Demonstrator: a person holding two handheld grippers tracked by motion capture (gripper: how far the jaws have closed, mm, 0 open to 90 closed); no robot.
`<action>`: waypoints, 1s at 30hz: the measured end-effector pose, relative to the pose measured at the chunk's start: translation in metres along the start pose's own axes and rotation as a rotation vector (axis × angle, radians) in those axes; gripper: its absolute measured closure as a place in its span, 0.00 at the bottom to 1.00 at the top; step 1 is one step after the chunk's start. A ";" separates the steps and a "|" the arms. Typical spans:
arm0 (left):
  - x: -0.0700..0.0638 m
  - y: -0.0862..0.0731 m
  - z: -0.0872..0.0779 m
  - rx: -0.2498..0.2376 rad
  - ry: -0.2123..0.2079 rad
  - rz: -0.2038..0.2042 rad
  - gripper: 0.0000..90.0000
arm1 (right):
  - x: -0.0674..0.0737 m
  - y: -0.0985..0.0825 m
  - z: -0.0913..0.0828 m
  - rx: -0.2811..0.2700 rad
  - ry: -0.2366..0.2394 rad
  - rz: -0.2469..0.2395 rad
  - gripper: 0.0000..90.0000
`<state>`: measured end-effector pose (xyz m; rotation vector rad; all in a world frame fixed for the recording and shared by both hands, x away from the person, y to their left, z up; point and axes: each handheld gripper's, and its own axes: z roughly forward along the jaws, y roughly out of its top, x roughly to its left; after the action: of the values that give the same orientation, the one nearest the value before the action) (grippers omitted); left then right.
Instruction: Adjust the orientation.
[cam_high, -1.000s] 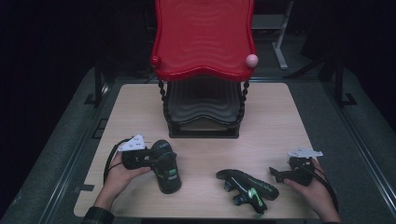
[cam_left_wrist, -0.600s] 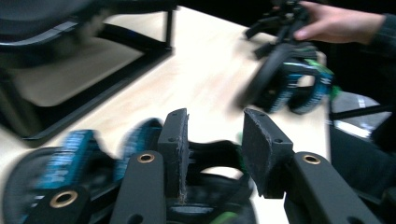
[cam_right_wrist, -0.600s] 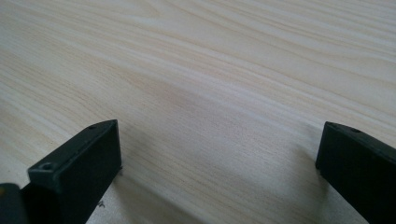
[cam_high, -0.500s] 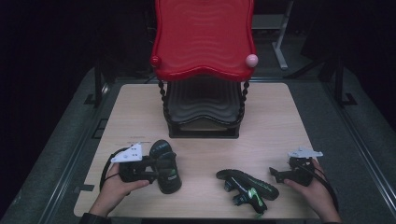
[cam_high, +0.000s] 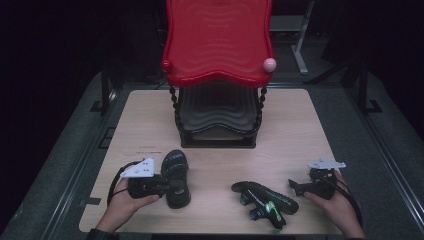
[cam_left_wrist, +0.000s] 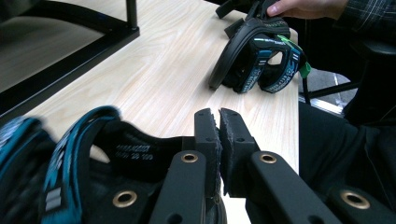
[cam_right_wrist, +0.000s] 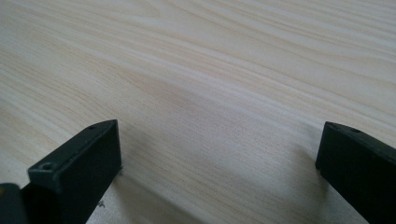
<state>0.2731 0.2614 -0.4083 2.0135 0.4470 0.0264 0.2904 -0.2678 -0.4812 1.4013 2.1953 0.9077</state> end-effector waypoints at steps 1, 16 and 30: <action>0.000 0.000 0.000 0.000 0.000 0.000 0.96 | 0.000 0.000 0.000 0.000 0.000 -0.001 0.00; 0.005 -0.005 -0.026 -0.013 0.044 -0.020 0.73 | 0.000 0.000 0.000 0.000 0.001 -0.001 0.00; 0.046 0.001 -0.004 -0.006 0.115 -0.019 0.57 | 0.000 0.000 0.000 0.000 0.001 -0.001 0.00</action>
<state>0.3148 0.2795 -0.4137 2.0090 0.5379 0.1324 0.2900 -0.2678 -0.4812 1.3997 2.1965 0.9082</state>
